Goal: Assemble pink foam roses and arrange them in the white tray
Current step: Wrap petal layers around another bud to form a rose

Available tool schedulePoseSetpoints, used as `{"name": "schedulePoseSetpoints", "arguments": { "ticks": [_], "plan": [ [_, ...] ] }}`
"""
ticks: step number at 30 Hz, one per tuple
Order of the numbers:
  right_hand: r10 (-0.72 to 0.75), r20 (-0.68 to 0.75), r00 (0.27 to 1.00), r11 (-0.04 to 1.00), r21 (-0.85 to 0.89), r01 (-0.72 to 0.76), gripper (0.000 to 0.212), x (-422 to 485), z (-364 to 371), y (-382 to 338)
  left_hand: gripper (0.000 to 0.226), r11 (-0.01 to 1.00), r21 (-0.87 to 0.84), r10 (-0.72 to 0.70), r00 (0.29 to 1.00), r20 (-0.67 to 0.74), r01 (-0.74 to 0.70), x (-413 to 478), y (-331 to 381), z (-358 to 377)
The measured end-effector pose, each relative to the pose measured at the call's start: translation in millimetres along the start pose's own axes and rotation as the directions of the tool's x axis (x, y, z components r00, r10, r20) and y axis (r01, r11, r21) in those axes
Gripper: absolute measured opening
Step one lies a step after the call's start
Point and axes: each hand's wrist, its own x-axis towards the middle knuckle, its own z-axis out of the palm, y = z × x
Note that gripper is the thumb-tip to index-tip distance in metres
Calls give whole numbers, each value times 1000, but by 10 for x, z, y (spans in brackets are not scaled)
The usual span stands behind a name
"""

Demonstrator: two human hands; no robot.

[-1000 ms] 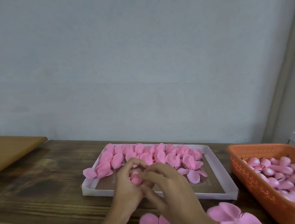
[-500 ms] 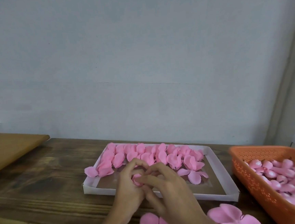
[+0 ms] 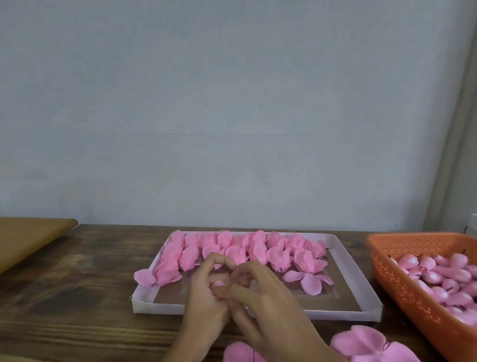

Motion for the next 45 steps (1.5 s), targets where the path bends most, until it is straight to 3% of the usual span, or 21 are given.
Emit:
{"name": "schedulePoseSetpoints", "arguments": {
  "ticks": [3, 6, 9, 12, 16, 19, 20, 21, 24, 26, 27, 30, 32, 34, 35, 37, 41, 45],
  "plan": [
    [-8, 9, 1000, 1000, 12, 8, 36, 8, 1, 19, 26, 999, 32, 23, 1000, 7, -23, -31, 25, 7],
    [90, -75, 993, 974, 214, -72, 34, 5, 23, -11, 23, 977, 206, 55, 998, -21, -50, -66, 55, -33],
    [328, -146, 933, 892, 373, -255, 43, -6, 111, -61, 28, 998, -13, -69, 990, -121, 68, -49, 89, -70],
    [401, -84, 912, 815, 487, -313, 36, 4, 199, -115, 27, 954, -260, -181, 978, -101, 150, -43, 119, -50],
    [436, -53, 899, 767, 545, -339, 25, -16, 242, -147, 53, 951, -264, -180, 982, -49, 162, -98, 113, 71],
    [466, 5, 885, 692, 621, -368, 12, 1, 226, -148, 56, 953, -252, -181, 983, -34, 166, -137, 129, 114],
    [470, 60, 880, 614, 695, -375, 3, 21, 212, -161, 54, 956, -242, -175, 984, -18, 165, -143, 147, 109],
    [475, 135, 870, 506, 766, -396, 8, 39, 187, -171, 53, 961, -227, -164, 986, 5, 161, -146, 169, 100],
    [423, 406, 810, 70, 877, -476, 12, 54, 100, -180, 54, 969, -187, -151, 986, 75, 163, -161, 238, 103],
    [388, 494, 778, -71, 858, -509, 11, 64, 49, -169, 54, 968, -197, -142, 986, 92, 158, -168, 255, 112],
    [385, 500, 776, -57, 852, -521, 11, 72, 43, -165, 53, 968, -196, -144, 986, 81, 157, -171, 259, 115],
    [411, 408, 816, 207, 829, -519, 4, 100, 93, -215, 40, 968, -176, -183, 983, -10, 179, -170, 279, 131],
    [400, 336, 853, 342, 808, -479, 13, 77, 161, -221, 35, 966, -186, -191, 981, -39, 180, -170, 275, 130],
    [395, 292, 871, 395, 802, -448, 13, 54, 183, -230, 36, 968, -154, -202, 979, -30, 196, -176, 267, 102],
    [408, 291, 866, 364, 817, -446, 8, 56, 183, -227, 36, 971, -116, -213, 977, -6, 211, -174, 262, 81],
    [443, 360, 821, 195, 855, -480, 12, 94, 172, -234, 40, 970, -61, -234, 971, 55, 237, -172, 279, 58],
    [449, 460, 766, -99, 878, -469, 20, 139, 196, -237, 64, 967, -113, -204, 959, 195, 228, -191, 282, 14],
    [491, 477, 728, -226, 878, -423, 20, 182, 205, -276, 65, 971, -99, -157, 890, 427, 219, -210, 290, -48]
  ]
}}
